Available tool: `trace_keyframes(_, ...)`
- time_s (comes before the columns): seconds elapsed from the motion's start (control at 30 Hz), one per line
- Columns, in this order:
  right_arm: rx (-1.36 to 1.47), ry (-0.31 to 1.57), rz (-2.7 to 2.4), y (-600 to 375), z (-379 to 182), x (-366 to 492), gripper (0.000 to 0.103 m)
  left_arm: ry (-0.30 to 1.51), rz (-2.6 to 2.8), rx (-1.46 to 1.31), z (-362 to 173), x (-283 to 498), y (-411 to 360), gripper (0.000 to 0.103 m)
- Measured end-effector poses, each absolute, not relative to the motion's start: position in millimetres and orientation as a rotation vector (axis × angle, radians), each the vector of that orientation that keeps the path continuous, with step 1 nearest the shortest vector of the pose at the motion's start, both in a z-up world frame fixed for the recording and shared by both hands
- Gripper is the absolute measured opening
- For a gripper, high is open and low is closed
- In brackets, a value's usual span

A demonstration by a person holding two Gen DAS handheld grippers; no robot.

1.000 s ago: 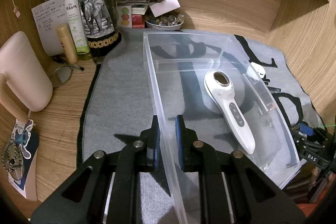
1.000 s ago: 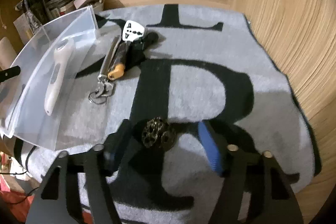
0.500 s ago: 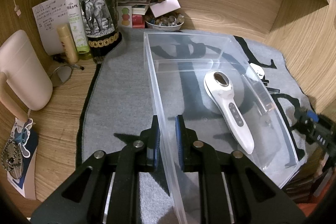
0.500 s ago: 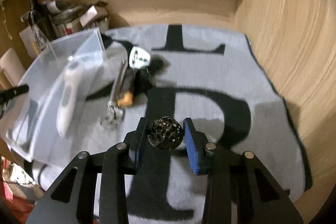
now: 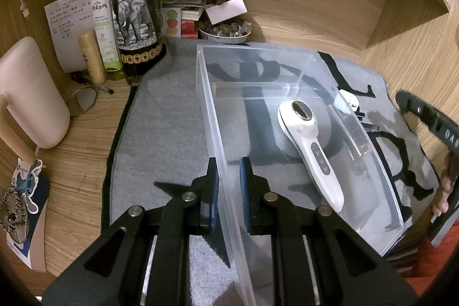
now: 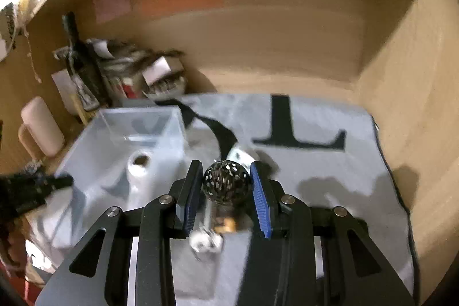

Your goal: Organize rigid objects

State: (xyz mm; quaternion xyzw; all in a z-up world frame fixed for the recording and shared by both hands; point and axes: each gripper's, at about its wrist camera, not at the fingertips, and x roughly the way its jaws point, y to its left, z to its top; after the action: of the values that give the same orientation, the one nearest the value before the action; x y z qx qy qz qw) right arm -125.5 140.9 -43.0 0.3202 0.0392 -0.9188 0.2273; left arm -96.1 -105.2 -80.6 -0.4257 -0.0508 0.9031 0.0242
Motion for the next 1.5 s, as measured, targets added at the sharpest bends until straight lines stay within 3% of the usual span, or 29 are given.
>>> trace_keyframes(0.63,0.803,0.264,-2.385,76.9,-34.8,-137.3,0.032,-0.163,2.791,-1.313,-79.9,-95.3,-105.3,0.015)
trace_keyframes(1.07,1.08,0.267,-2.429,153.0,-79.4,-138.5,0.032,-0.171,2.787,-1.308,-80.4,-95.4,-104.7,0.015)
trace_keyframes(1.5,1.219,0.298,-2.348,137.8,-115.7,-159.2,0.032,-0.182,2.774,-1.318,-84.4,-97.5,-110.3,0.015)
